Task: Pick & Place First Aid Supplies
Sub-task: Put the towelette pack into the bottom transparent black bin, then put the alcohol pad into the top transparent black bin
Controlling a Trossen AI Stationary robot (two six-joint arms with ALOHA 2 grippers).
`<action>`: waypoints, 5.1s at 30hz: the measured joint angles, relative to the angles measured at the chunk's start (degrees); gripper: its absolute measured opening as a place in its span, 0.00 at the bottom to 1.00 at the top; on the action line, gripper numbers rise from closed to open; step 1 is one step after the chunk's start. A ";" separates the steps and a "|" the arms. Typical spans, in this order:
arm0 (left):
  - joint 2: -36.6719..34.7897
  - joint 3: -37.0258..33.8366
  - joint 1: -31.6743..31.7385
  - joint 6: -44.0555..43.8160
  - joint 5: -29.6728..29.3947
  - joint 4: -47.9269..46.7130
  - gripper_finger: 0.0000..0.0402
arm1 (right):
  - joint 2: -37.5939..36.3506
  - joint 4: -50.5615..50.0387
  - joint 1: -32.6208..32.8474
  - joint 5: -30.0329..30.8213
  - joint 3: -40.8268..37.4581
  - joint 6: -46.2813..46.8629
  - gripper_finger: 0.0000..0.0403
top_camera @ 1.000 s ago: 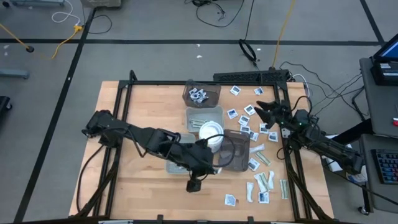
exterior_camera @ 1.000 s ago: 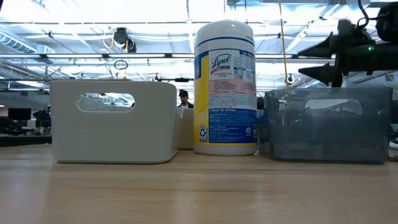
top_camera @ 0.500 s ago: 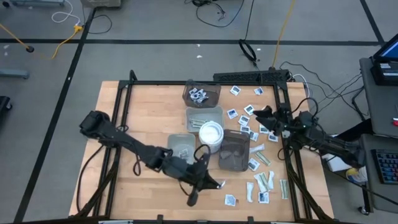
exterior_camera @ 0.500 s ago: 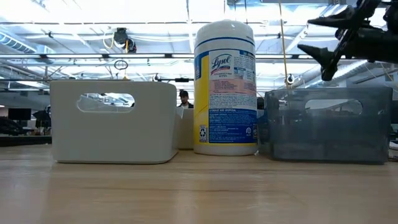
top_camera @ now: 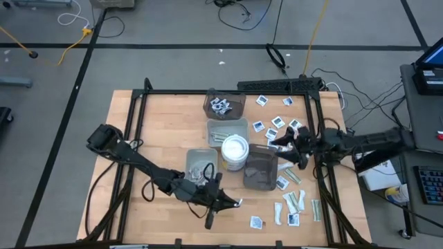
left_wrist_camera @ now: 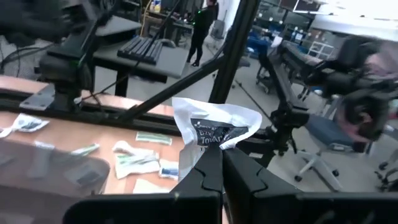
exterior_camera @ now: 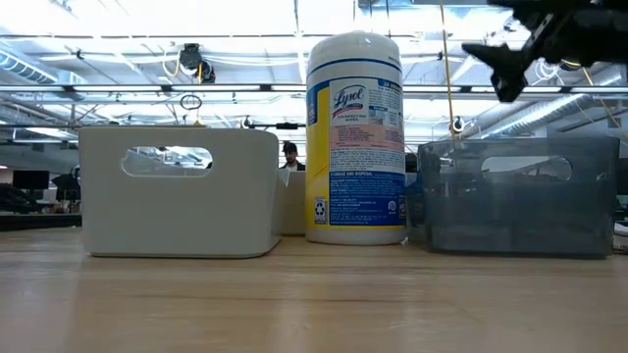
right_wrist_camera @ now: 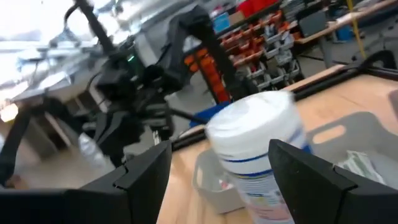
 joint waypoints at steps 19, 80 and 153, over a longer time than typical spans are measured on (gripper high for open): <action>-0.01 -1.28 0.03 0.92 0.46 2.47 0.00 | 42.39 10.44 31.23 28.36 20.26 -13.60 0.65; -17.86 -1.19 2.12 -17.68 11.51 -56.76 0.32 | 51.90 -50.46 21.29 10.38 51.58 5.43 0.00; -90.35 -56.81 33.55 10.03 15.25 -40.66 0.32 | 65.63 -50.00 13.94 11.60 48.98 2.88 0.52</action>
